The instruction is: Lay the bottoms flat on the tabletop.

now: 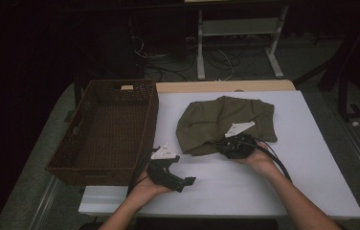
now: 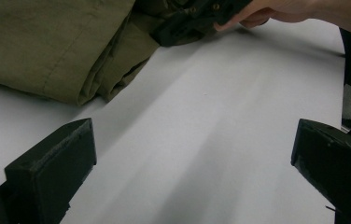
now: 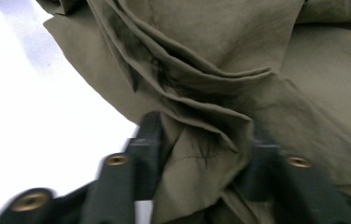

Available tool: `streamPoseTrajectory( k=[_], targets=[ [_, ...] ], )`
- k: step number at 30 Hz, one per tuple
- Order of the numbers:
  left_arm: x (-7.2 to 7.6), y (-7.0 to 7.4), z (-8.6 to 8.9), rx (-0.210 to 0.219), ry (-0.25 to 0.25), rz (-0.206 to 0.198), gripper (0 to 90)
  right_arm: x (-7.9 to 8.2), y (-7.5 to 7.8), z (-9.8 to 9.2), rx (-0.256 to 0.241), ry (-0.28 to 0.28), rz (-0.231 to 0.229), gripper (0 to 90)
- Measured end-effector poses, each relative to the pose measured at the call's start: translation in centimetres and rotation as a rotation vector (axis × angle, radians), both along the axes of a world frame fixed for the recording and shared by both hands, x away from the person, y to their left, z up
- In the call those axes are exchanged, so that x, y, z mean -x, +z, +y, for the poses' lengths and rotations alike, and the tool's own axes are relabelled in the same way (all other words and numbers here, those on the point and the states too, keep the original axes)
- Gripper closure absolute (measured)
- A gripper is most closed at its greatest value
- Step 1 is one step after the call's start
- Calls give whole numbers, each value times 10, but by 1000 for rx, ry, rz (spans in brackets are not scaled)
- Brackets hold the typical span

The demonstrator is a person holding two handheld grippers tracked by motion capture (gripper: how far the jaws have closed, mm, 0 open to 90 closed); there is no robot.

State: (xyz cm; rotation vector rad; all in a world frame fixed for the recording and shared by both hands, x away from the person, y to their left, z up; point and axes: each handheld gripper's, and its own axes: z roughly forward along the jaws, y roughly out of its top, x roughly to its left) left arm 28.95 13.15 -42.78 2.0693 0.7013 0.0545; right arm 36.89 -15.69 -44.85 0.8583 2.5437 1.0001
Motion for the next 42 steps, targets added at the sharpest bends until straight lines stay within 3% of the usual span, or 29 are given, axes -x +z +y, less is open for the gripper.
streamPoseTrajectory(
  k=[3,6,15,28,32,36,42],
  targets=[
    [0,0,0,0,0,0,0,-1,1,-3,4,2,4,766],
    [0,0,0,1,1,1,0,-3,3,-7,0,8,15,804],
    [0,1,1,3,1,1,0,-2,13,-30,-9,21,32,812],
    [1,0,-2,2,-6,4,0,7,20,-94,-49,-37,77,803],
    [0,-1,-1,5,-6,7,0,8,20,-93,-55,-34,92,759],
    [0,-1,-1,4,-10,7,0,12,24,-94,-82,-26,108,608],
    [0,0,-1,7,-8,6,0,25,40,-98,-156,-41,71,467]
  ],
)
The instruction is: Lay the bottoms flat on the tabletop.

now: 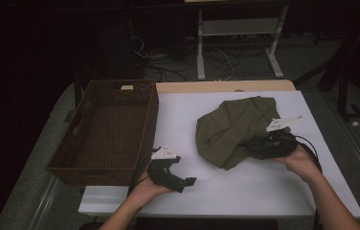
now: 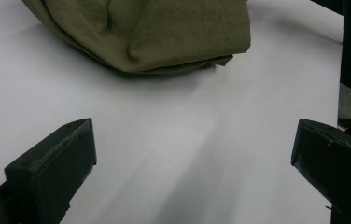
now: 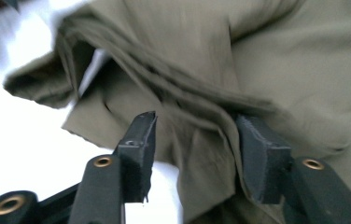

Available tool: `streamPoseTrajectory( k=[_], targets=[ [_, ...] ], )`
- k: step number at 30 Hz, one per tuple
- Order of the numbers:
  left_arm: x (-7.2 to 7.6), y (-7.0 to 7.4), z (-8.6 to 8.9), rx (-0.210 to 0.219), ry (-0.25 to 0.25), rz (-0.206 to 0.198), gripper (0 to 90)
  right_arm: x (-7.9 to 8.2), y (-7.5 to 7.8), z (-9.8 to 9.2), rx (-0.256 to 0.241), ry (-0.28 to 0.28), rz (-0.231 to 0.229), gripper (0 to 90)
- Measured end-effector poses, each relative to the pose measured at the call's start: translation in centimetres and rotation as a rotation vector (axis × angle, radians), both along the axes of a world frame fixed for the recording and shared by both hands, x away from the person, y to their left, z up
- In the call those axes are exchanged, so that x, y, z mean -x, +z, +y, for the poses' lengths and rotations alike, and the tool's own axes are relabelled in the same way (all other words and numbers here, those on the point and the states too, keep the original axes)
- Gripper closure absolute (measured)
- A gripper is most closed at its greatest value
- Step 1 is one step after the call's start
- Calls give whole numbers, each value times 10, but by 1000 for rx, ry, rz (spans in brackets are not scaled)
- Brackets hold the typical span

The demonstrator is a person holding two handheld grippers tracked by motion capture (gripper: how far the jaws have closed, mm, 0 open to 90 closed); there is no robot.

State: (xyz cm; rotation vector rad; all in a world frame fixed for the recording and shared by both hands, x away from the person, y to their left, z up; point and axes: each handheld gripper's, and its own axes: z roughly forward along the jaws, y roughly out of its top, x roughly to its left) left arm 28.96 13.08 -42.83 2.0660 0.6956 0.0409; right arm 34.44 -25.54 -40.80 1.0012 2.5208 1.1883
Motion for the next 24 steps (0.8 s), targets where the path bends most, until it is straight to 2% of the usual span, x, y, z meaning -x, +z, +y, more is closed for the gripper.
streamPoseTrajectory(
  k=[4,8,10,18,24],
  targets=[
    [0,0,0,1,-1,-2,0,2,12,-7,-51,-16,-27,448],
    [0,0,0,0,-1,0,0,1,17,-18,-72,-64,-43,442],
    [-1,0,0,-2,-2,-1,0,-2,17,-22,-59,-92,-43,442],
    [0,0,-1,-6,-2,-2,0,-18,7,-40,-63,-181,-15,458],
    [-2,1,-3,-1,-6,-6,0,-27,-9,-46,-55,-193,37,461]
  ],
)
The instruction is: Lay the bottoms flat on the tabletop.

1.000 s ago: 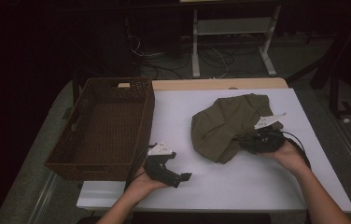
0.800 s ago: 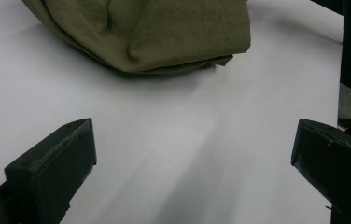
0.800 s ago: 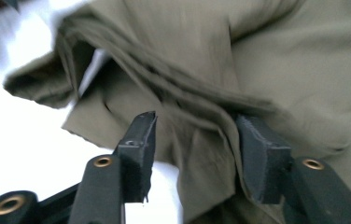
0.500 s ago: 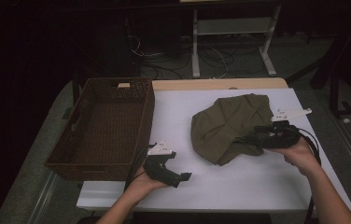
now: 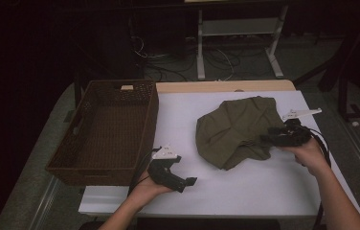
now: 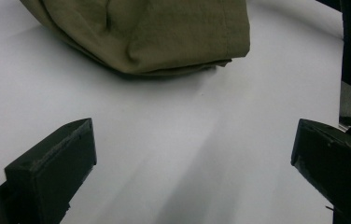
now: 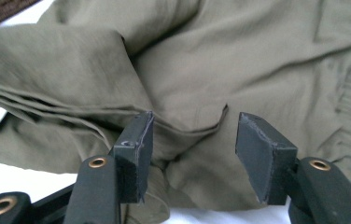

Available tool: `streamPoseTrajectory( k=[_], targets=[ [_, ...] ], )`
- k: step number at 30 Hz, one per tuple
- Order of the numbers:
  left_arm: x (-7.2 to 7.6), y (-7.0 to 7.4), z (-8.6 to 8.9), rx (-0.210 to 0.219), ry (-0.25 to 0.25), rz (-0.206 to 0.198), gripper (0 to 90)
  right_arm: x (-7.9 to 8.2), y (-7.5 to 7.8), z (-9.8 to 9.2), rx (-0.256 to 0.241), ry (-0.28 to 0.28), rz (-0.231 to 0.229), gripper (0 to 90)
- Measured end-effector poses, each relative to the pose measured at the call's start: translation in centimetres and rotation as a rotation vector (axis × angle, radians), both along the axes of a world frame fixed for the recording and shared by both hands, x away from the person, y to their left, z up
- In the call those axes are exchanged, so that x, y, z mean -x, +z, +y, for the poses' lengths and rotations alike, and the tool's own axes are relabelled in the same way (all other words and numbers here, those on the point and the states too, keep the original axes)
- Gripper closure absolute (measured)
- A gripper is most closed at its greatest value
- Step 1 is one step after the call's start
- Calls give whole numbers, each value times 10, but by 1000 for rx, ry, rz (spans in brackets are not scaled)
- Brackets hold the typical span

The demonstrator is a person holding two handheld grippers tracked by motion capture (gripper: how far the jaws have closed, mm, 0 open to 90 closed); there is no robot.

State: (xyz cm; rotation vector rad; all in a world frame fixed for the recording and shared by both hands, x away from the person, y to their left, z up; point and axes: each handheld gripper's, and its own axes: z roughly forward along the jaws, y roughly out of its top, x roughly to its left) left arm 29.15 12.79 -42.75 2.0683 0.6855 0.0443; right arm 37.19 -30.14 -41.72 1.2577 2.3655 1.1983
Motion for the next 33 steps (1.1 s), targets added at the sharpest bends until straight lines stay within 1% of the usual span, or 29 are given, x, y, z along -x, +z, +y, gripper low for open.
streamPoseTrajectory(
  k=[2,5,7,10,13,14,17,21,26,33],
  targets=[
    [-1,0,0,2,0,2,0,-2,-6,0,-15,10,17,459],
    [-4,-1,1,16,1,17,0,-3,-12,2,-19,33,34,458],
    [-4,0,2,22,4,17,0,-3,-15,5,-38,58,42,462],
    [-3,0,1,20,-1,15,0,-4,-17,10,-35,78,40,497],
    [-4,0,0,18,-6,14,0,-3,-18,14,-34,92,38,594],
    [-4,0,-1,16,-7,15,0,-3,-18,16,-29,96,39,646],
    [-4,-1,-1,14,-11,15,0,-2,-18,19,-19,118,36,744],
    [-4,-1,-1,12,-13,15,0,-2,-18,23,-17,145,41,827],
    [-3,-1,-2,12,-15,16,0,2,-13,26,-30,175,25,843],
    [-3,-1,-2,12,-16,15,0,11,-2,34,-68,221,-7,848]
  ],
)
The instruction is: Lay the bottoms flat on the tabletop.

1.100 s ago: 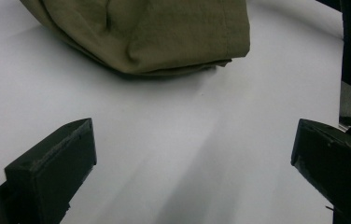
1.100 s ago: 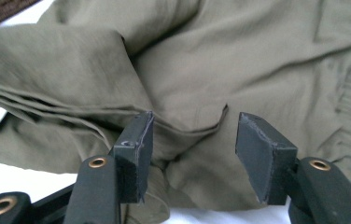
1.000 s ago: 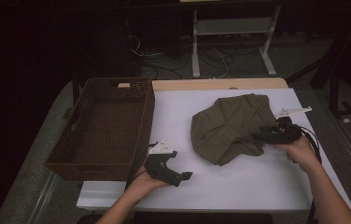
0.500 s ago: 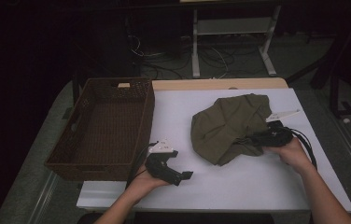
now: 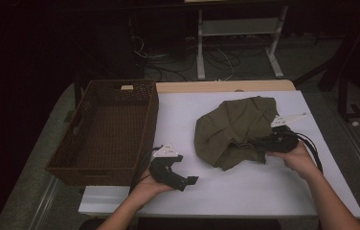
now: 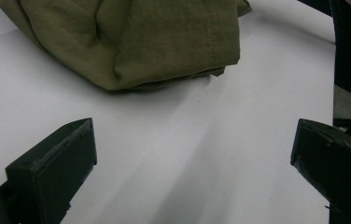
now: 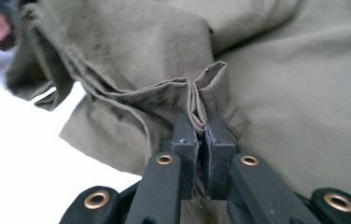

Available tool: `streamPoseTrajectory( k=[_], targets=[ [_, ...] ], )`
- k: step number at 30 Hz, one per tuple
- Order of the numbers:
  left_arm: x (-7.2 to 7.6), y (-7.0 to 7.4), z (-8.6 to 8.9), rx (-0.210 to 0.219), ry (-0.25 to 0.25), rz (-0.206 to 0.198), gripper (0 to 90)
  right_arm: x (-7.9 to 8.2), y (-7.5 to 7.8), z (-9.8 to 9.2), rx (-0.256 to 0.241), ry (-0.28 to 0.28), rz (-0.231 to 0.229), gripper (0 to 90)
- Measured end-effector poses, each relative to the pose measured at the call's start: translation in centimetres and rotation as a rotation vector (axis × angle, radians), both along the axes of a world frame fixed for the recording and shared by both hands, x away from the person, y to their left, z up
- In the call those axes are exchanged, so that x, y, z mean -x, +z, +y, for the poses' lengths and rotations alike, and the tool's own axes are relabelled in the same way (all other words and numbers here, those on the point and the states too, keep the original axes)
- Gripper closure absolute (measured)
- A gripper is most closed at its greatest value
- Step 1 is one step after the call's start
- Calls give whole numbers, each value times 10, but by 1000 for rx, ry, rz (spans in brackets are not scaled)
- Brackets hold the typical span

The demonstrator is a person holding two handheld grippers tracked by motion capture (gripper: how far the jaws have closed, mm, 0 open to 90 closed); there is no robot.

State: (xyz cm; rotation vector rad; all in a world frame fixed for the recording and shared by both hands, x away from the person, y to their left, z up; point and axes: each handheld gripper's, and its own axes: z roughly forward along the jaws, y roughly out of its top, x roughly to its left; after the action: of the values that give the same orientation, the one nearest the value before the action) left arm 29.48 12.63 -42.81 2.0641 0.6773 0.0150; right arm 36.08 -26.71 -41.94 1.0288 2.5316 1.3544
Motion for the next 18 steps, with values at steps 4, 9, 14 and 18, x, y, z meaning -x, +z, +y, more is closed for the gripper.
streamPoseTrajectory(
  k=[4,9,14,18],
  targets=[
    [0,0,0,2,1,0,0,5,5,6,-18,28,-13,849],
    [0,0,0,2,0,-1,0,10,8,15,-30,62,-22,852],
    [0,0,0,3,1,-1,0,15,9,27,-29,108,-23,852],
    [0,1,1,6,3,-1,0,20,8,38,-16,147,-17,852]
  ],
)
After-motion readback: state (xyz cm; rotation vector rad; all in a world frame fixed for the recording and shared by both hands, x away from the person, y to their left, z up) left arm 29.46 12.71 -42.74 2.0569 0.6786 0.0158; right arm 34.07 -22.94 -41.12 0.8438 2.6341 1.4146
